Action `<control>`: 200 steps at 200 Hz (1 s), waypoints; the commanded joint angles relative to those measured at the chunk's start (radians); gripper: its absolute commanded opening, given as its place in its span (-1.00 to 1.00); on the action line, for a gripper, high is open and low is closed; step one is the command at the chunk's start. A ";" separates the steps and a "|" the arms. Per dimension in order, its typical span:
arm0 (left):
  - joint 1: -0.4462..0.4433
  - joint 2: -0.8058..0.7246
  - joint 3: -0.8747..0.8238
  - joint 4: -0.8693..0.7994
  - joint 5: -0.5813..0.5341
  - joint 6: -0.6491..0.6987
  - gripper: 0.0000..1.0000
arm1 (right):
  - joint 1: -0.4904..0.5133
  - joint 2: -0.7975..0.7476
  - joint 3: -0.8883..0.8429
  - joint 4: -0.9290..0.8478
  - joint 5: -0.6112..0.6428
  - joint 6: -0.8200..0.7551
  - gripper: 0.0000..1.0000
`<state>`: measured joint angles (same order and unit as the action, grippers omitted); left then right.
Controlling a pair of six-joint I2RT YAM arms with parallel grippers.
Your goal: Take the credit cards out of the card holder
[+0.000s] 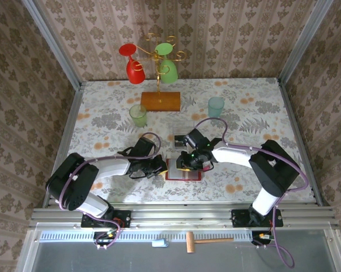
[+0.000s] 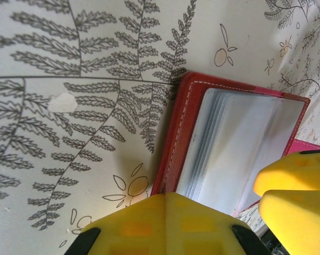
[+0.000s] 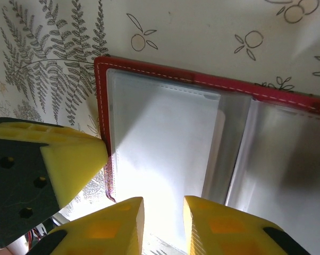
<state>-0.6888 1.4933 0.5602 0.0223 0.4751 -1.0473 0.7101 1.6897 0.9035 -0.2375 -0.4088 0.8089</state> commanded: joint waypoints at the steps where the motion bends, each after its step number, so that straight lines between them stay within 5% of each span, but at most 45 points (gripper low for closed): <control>1: -0.005 0.016 -0.003 -0.033 0.000 0.013 -0.87 | 0.010 0.028 0.025 0.002 -0.019 0.014 -0.48; 200: -0.004 0.010 0.000 -0.040 -0.007 0.017 -0.86 | 0.011 -0.013 0.005 -0.076 0.062 -0.004 -0.43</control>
<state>-0.6888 1.4933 0.5602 0.0071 0.4751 -1.0470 0.7174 1.7061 0.9173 -0.2726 -0.3794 0.8112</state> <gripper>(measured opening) 0.069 0.282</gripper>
